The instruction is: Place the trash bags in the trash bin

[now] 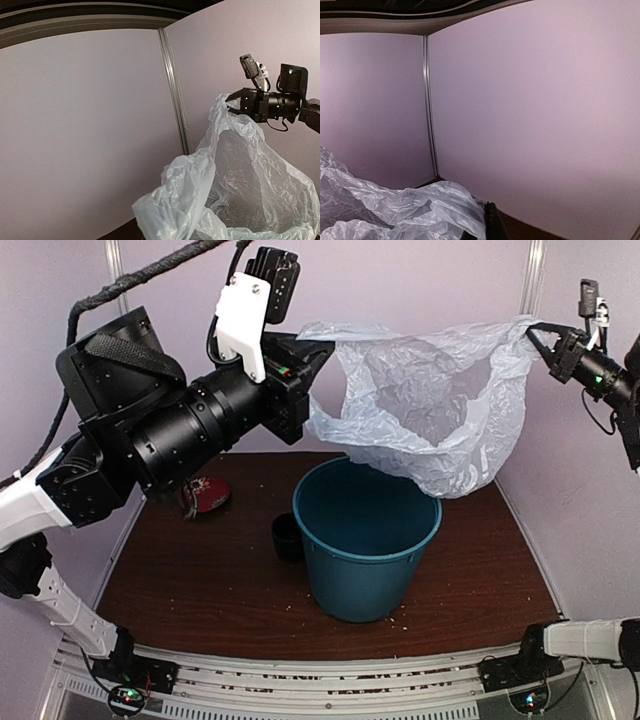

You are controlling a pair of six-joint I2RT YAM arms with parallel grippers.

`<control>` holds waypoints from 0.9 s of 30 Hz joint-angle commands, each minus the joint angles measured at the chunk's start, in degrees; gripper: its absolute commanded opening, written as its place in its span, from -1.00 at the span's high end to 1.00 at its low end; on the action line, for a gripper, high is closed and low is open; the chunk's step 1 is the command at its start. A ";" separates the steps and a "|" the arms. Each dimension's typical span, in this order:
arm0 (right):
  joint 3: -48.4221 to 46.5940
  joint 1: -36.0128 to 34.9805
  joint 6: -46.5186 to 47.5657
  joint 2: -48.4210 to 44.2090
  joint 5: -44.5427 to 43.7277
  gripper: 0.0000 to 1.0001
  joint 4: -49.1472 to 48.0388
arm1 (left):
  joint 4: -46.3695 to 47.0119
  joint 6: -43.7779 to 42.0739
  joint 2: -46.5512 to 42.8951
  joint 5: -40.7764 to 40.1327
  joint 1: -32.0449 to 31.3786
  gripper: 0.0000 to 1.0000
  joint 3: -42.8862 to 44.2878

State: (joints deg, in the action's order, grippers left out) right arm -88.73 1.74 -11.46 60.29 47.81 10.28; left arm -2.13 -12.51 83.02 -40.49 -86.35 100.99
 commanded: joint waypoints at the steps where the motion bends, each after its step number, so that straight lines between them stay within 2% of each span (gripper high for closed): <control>1: 0.56 -11.10 10.95 0.83 -13.15 1.00 8.88 | -0.41 1.12 -0.29 -4.55 0.59 1.00 1.00; 6: -0.48 -18.55 12.38 4.44 -14.14 1.00 10.68 | -10.37 7.28 3.13 -3.82 3.98 1.00 8.07; 13: -4.87 -25.72 13.51 8.38 -11.03 1.00 12.74 | -14.79 8.06 4.46 -3.06 4.87 1.00 14.22; 17: -9.70 -27.49 11.67 10.89 -8.05 1.00 13.24 | -16.30 8.73 2.75 -5.57 4.87 1.00 14.03; 21: -11.89 -28.95 10.70 12.27 -7.57 1.00 13.36 | -21.59 14.71 -1.37 -8.68 4.87 1.00 9.69; 27: -13.69 -32.45 12.59 14.52 -8.62 1.00 14.90 | -26.33 20.89 -4.20 -5.85 4.87 1.00 6.50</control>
State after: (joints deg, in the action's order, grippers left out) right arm -100.55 -28.60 0.12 72.88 38.87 23.90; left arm -25.26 2.87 80.58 -46.78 -81.47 108.38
